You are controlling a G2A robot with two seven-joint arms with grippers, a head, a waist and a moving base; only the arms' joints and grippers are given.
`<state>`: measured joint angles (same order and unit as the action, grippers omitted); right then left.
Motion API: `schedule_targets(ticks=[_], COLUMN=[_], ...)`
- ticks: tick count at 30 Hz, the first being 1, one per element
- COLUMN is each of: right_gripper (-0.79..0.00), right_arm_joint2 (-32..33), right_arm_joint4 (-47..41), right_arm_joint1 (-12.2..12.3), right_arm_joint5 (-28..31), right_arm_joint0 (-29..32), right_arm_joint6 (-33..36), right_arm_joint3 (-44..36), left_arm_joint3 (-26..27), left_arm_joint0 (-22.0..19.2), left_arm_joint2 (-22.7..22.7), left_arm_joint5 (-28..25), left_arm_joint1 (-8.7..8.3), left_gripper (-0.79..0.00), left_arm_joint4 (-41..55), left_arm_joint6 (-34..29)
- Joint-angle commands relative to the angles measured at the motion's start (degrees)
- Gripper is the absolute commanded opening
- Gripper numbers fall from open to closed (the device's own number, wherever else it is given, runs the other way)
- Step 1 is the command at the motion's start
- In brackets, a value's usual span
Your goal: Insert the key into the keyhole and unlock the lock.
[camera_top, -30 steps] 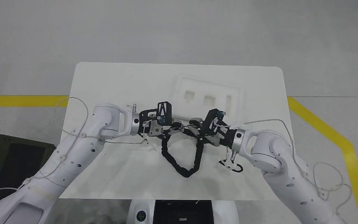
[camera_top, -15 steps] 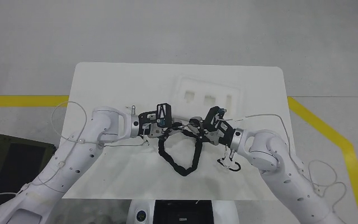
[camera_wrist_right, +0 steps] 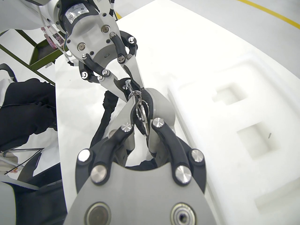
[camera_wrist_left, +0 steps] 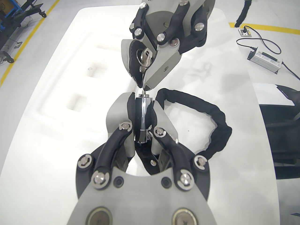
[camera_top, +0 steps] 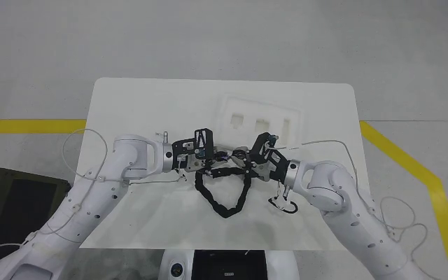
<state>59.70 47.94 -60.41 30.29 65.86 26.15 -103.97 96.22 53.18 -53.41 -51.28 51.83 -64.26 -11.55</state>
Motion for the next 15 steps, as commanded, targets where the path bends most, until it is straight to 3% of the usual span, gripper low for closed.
schedule_targets(ticks=[1,9,15], right_gripper=[0.000,0.000,0.000], right_arm_joint2=[0.1,0.9,3.5], right_arm_joint4=[0.0,1.4,5.2], right_arm_joint1=[0.0,-0.1,0.4], right_arm_joint5=[0.0,0.8,2.8], right_arm_joint0=[0.0,0.3,2.6], right_arm_joint6=[-0.1,-2.6,-7.1], right_arm_joint3=[0.0,-0.3,-1.0], left_arm_joint3=[-0.2,-1.5,-3.2], left_arm_joint0=[0.2,0.8,2.5], left_arm_joint2=[-0.3,-1.0,-4.0], left_arm_joint5=[-0.2,0.2,1.9], left_arm_joint1=[-0.01,0.09,-0.41], left_gripper=[-0.785,-0.785,-0.785], left_arm_joint4=[0.1,0.1,-0.1], left_arm_joint6=[-0.1,0.0,0.4])
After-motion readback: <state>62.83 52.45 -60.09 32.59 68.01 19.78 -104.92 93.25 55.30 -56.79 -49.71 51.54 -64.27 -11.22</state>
